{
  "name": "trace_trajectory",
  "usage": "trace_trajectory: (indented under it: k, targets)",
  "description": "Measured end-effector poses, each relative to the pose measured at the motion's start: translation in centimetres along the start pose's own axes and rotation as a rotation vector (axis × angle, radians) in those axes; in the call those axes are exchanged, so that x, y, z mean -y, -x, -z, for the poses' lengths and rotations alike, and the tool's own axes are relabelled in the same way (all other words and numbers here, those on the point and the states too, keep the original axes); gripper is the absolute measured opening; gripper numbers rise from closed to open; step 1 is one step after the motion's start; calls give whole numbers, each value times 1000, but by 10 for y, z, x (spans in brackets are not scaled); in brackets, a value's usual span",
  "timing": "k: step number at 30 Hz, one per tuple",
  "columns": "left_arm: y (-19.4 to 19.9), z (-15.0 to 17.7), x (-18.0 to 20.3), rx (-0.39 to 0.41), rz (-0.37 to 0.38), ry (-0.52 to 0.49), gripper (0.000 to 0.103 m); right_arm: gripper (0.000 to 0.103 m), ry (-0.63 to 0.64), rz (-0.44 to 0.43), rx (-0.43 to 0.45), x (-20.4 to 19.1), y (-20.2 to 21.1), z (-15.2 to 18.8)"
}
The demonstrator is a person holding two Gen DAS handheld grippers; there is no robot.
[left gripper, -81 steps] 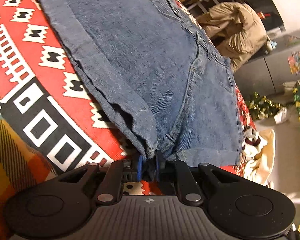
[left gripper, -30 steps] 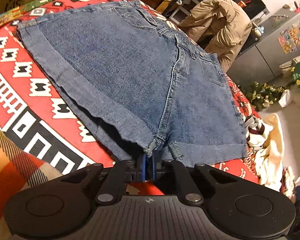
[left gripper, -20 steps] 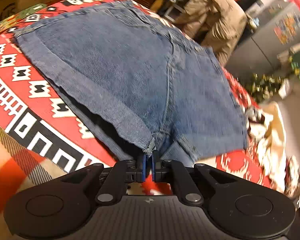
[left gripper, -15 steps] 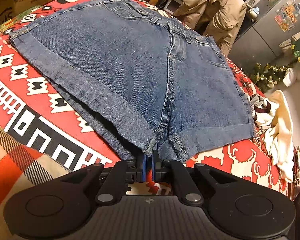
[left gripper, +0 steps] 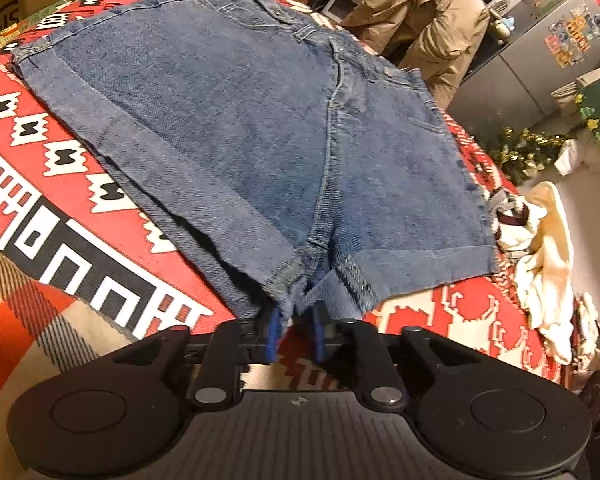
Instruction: Fold clothes
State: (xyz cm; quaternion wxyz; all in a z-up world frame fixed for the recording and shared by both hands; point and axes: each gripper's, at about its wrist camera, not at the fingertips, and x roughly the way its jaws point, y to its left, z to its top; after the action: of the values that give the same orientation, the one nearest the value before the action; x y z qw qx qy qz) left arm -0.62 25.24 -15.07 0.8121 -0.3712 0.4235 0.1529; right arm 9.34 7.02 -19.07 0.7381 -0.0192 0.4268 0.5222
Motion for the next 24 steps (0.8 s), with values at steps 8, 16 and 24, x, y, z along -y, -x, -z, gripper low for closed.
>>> trace_trajectory:
  k: [8, 16, 24]
  targets:
    - [6, 1, -6, 11, 88, 63, 40, 15, 6, 3, 14, 2, 18, -6]
    - [12, 19, 32, 87, 22, -158, 53, 20, -84, 79, 74, 39, 44, -20]
    - [-17, 36, 59, 119, -218, -328, 32, 23, -142, 131, 150, 68, 58, -33]
